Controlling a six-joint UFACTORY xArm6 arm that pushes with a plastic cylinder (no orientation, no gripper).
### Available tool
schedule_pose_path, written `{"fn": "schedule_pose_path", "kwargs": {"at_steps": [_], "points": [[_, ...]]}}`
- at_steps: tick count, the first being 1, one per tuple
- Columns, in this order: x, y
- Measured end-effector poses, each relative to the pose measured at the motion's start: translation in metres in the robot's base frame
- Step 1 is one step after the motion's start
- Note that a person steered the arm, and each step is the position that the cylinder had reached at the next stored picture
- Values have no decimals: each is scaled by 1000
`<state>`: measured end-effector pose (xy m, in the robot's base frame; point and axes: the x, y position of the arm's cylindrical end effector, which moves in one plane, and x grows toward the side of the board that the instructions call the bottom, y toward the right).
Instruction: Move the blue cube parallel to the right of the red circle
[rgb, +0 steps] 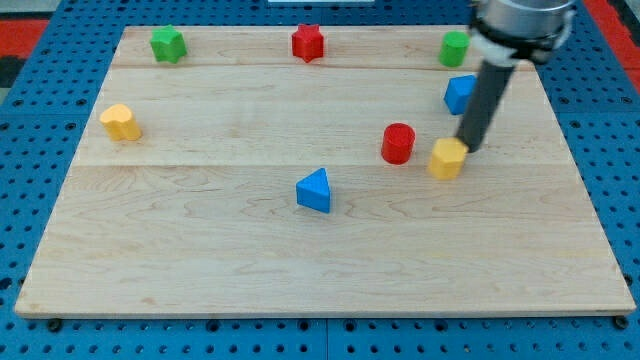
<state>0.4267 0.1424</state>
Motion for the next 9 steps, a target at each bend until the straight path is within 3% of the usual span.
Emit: {"fn": "schedule_pose_path", "kwargs": {"at_steps": [1, 3, 4, 5, 9], "points": [[-3, -59], [-82, -66], [-125, -29], [-140, 11], [-61, 34]]}}
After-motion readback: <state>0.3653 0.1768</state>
